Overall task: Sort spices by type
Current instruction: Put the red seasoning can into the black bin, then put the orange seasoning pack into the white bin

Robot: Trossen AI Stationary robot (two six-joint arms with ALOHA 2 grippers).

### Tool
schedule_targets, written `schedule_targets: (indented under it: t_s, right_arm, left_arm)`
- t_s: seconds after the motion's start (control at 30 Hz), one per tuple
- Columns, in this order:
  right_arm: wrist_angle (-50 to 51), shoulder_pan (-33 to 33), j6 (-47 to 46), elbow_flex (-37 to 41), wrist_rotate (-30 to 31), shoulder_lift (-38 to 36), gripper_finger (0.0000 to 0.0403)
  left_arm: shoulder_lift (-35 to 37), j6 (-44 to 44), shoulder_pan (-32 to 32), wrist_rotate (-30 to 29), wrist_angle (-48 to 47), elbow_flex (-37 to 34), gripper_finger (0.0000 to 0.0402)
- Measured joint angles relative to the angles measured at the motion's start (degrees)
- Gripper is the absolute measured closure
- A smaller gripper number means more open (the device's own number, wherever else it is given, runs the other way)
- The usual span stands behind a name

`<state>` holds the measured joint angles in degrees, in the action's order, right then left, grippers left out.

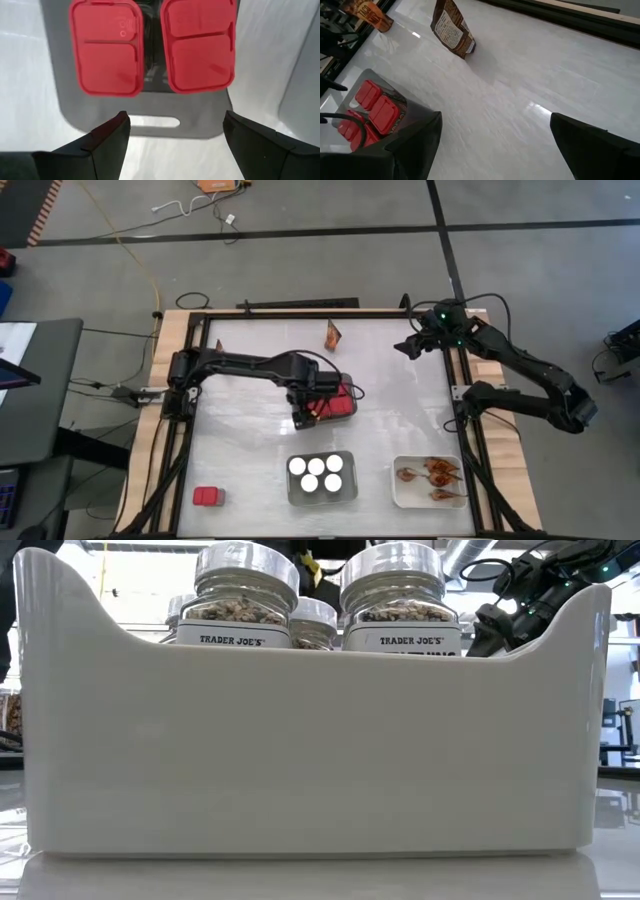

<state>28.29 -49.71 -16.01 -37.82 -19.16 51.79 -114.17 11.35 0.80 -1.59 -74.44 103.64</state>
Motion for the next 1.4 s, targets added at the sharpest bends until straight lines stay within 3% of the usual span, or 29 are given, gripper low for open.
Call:
schedule_targets:
  t_s: [0.53,0.87,1.4]
  right_arm:
    - [0.02,0.0,0.0,0.0,0.0,-0.02,0.0005]
    - [0.02,0.0,0.0,0.0,0.0,-0.02,0.0005]
    - [0.36,0.0,-0.02,0.0,0.0,-0.02,0.0005]
  left_arm:
    - [-0.07,-0.33,-1.65,-0.04,9.91,-7.03,0.0095]
    - [-0.08,-1.43,-1.97,-0.12,15.1,-7.31,0.0095]
    - [0.67,1.37,-2.38,-0.86,8.45,-7.33,0.0095]
